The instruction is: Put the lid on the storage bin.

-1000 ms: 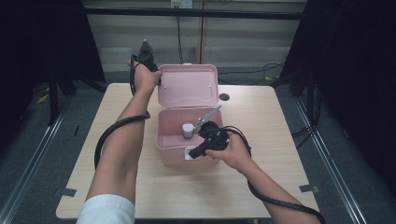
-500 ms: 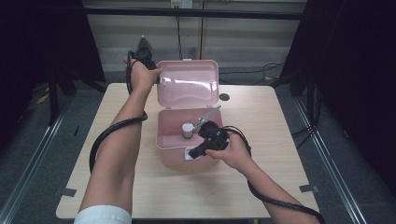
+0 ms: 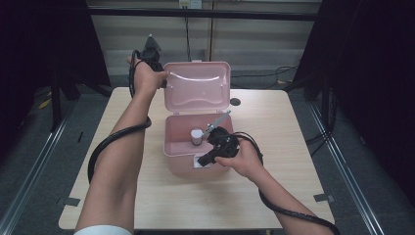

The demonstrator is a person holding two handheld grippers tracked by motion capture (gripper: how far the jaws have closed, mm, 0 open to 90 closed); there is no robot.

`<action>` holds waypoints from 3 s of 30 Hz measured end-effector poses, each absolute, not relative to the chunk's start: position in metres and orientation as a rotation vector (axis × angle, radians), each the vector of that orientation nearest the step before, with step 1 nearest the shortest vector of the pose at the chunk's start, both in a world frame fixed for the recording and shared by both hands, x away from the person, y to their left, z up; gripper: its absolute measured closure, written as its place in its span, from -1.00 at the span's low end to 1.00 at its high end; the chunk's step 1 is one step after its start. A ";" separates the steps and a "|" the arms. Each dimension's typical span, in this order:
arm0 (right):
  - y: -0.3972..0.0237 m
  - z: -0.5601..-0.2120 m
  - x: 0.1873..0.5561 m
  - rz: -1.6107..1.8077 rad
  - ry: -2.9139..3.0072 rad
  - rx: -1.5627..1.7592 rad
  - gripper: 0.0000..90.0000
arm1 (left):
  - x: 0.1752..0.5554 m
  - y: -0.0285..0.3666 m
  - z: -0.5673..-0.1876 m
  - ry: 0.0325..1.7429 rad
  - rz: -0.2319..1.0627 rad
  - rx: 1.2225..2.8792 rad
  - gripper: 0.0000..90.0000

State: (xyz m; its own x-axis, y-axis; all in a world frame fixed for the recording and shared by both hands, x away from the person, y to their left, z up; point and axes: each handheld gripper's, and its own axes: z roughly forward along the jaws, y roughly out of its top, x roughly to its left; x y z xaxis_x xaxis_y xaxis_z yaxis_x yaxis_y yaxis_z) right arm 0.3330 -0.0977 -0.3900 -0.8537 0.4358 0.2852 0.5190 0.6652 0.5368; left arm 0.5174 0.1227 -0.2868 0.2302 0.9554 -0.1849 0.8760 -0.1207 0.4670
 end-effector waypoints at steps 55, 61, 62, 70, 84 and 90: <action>-0.083 -0.388 0.337 -0.933 -2.752 -0.841 1.00 | 0.479 0.123 -0.269 1.610 0.230 2.116 0.94; -0.083 -0.388 0.338 -0.934 -2.745 -0.851 1.00 | 0.477 0.123 -0.268 1.613 0.232 2.125 0.94; -0.083 -0.388 0.338 -0.934 -2.746 -0.850 1.00 | 0.477 0.123 -0.268 1.611 0.236 2.132 0.94; -0.086 -0.389 0.336 -0.952 -2.744 -0.862 1.00 | 0.472 0.123 -0.269 1.602 0.255 2.122 0.94; -0.090 -0.387 0.334 -0.954 -2.729 -0.905 1.00 | 0.459 0.126 -0.271 1.581 0.265 2.100 0.93; -0.114 -0.368 0.337 -1.041 -2.702 -0.942 1.00 | 0.454 0.128 -0.273 1.565 0.267 2.091 0.92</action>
State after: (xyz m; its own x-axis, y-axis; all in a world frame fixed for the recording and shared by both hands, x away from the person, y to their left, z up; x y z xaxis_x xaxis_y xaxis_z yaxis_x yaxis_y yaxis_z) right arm 0.3365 -0.1144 -0.3684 -0.8043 0.5151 0.2962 0.5807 0.5757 0.5757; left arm 0.4540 0.1280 -0.2729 0.3159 0.9379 -0.1431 0.8376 -0.2049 0.5064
